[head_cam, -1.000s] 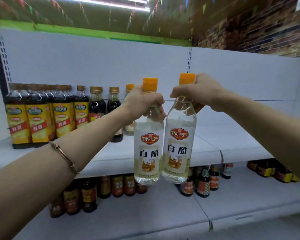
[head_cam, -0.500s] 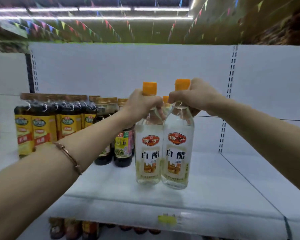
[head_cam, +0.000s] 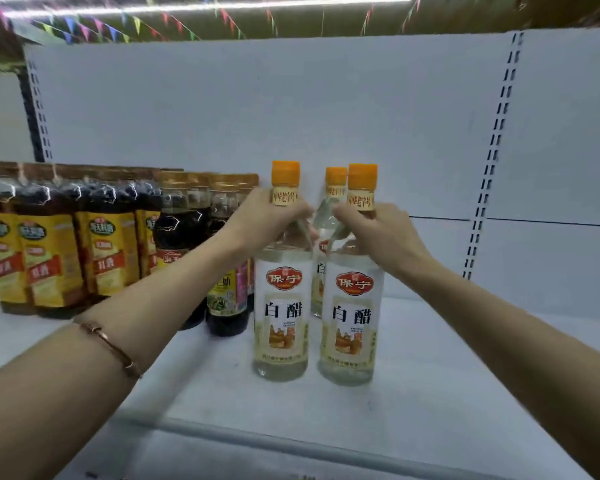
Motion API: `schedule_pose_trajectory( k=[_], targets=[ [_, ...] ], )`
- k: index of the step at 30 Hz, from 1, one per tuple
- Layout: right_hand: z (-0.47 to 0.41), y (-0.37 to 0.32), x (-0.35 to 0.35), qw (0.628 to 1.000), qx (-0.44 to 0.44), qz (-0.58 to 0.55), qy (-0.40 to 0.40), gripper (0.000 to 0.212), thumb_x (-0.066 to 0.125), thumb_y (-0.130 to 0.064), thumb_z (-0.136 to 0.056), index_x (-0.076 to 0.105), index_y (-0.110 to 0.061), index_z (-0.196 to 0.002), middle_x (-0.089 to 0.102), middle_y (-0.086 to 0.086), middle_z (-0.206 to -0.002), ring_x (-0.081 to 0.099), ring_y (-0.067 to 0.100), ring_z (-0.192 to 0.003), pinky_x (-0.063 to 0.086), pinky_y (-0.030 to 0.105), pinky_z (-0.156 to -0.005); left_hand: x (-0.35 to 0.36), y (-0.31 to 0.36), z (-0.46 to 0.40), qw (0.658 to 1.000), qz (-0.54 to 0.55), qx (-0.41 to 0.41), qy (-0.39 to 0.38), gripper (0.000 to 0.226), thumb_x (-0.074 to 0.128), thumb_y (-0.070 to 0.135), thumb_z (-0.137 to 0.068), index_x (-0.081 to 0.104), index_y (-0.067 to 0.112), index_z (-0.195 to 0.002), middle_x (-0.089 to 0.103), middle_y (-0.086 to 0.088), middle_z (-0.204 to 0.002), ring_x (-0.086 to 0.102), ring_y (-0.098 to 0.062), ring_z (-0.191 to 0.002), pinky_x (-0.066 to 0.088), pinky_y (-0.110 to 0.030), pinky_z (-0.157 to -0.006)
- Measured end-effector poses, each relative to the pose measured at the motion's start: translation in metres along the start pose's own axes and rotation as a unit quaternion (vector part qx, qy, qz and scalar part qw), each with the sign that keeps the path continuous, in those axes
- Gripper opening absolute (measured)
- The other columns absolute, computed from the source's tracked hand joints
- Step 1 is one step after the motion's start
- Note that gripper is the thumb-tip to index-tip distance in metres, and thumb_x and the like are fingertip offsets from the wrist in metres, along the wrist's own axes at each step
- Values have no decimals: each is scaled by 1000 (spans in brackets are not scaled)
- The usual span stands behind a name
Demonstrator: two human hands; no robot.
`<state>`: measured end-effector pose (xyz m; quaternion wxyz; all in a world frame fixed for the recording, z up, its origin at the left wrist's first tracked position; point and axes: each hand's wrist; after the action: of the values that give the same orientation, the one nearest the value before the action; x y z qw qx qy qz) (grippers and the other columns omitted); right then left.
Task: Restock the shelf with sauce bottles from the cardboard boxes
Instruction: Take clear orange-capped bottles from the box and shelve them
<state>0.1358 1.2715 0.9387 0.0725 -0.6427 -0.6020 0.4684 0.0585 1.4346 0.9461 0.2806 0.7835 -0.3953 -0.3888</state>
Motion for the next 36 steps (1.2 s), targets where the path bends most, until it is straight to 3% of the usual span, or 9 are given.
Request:
schedule_pose_trajectory(
  k=[3,5,7,10,14,17,20,26,36],
  targets=[
    [13,9,10,998,-20,-50,23,33,55,-59,-87,67,-29,-89,73,-9,-84,69,7,-82,57,42,-84,6,-17,11,999,-23,22,18,32,63,35,-89,64,7,-104,72,-4,-95,70,-15,-87,55,-34,-84],
    [21,13,11,998,-10,-55,23,34,61,-61,-84,64,-32,-101,72,-9,-92,69,6,-87,57,39,-85,10,-21,23,997,-61,26,43,41,68,46,-82,58,19,-112,67,7,-104,65,-1,-92,50,-22,-81],
    [31,22,13,997,25,-71,17,54,70,-63,-75,58,-29,-115,70,-8,-103,68,7,-94,57,37,-86,13,-23,38,997,-53,8,61,54,75,42,-77,47,23,-119,59,15,-106,59,8,-94,47,-9,-70],
    [48,37,17,994,44,-92,-40,80,78,-68,-61,48,-31,-126,67,-7,-116,68,11,-102,57,39,-86,15,-37,59,997,-61,-19,39,87,82,37,-67,27,28,-133,53,16,-110,60,-2,-99,51,-17,-76],
    [65,38,15,980,58,-97,-165,47,78,-31,-81,57,-33,-123,72,-11,-107,70,5,-95,58,24,-69,8,-42,71,995,-81,-48,-24,113,85,29,-66,4,39,-144,54,16,-116,61,-2,-98,54,-27,-84],
    [67,40,15,974,83,-105,-182,47,80,-29,-78,59,-36,-119,73,-12,-107,70,10,-98,59,38,-78,8,-47,76,994,-77,-73,-28,108,85,25,-66,11,35,-144,56,16,-116,60,0,-99,51,-20,-80],
    [58,41,23,982,97,-82,-142,47,82,-28,-76,60,-33,-117,73,-9,-106,71,13,-97,59,44,-82,14,-54,74,992,-89,-86,7,95,84,25,-69,20,27,-140,59,12,-118,59,-7,-104,51,-27,-87],
    [41,52,45,986,162,-31,-13,68,86,-31,-70,38,-18,-117,63,-5,-108,65,16,-97,56,35,-82,26,-69,52,989,-108,-93,42,83,79,21,-76,26,19,-139,52,1,-133,53,-18,-122,46,-31,-93],
    [21,67,58,987,157,10,1,62,82,-38,-74,43,-17,-117,64,-1,-112,65,21,-103,56,43,-89,32,-82,34,985,-111,-125,50,84,75,16,-81,18,19,-143,51,-3,-136,53,-20,-122,49,-37,-96]
  ],
)
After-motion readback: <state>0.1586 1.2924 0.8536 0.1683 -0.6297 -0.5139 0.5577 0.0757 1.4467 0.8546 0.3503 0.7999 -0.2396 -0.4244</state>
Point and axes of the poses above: each hand's wrist, its own z-axis away from the middle knuckle, its own x-axis out of the palm, y = z × x
